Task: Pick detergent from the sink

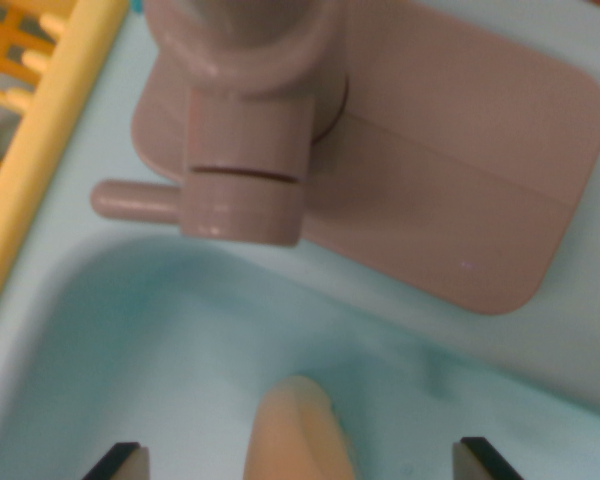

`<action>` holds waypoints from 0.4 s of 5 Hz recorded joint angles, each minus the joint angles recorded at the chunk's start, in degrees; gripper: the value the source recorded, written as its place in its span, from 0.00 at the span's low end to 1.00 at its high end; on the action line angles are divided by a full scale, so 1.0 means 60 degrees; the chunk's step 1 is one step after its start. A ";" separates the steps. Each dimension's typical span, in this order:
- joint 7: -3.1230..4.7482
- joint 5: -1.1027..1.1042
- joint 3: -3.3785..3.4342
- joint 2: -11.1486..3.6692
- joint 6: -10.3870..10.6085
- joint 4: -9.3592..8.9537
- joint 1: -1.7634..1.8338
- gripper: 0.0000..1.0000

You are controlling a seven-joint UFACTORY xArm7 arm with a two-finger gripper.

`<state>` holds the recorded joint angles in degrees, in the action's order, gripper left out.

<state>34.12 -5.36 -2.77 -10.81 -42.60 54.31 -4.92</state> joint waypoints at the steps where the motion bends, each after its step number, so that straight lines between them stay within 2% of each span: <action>1: 0.0000 0.0000 0.0000 0.0000 0.0000 0.0000 0.0000 0.00; 2: 0.0045 -0.0011 -0.0002 -0.0012 0.0071 -0.0055 -0.0004 0.00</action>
<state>34.39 -5.42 -2.79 -10.88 -42.18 53.98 -4.95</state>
